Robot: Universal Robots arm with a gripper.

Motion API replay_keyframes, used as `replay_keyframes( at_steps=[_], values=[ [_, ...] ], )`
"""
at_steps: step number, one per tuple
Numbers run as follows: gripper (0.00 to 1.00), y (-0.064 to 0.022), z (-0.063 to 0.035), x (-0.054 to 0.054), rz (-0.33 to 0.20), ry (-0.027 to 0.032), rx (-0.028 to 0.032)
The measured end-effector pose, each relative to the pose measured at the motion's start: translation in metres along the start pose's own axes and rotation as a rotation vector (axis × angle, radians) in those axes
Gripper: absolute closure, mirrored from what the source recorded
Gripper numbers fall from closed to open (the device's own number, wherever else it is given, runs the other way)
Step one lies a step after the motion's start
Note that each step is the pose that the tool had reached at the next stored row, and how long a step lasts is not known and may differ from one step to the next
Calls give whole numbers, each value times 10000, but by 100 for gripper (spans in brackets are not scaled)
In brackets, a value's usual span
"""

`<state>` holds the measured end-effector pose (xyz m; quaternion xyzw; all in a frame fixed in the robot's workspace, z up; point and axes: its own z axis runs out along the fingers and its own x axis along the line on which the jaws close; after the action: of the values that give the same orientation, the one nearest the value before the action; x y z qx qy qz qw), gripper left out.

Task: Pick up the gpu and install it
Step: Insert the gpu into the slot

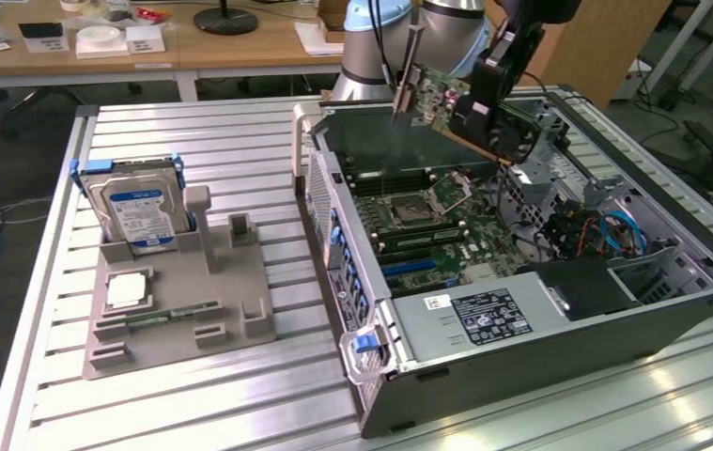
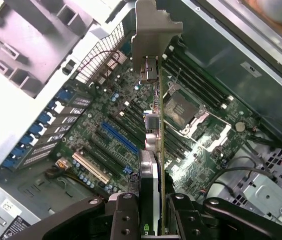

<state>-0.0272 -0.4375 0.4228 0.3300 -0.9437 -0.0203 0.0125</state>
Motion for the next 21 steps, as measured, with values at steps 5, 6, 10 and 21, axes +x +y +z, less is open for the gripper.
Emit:
replay_keyframes(
  at_steps=[5, 6, 10, 21],
  values=[
    [72, -2, 0, 2, -385, 18, 4],
    [72, -3, 0, 2, -468, 22, 5],
    [72, -5, 0, 4, -784, 36, 8],
    [72, -9, 0, 7, -1665, 78, 17]
  ],
)
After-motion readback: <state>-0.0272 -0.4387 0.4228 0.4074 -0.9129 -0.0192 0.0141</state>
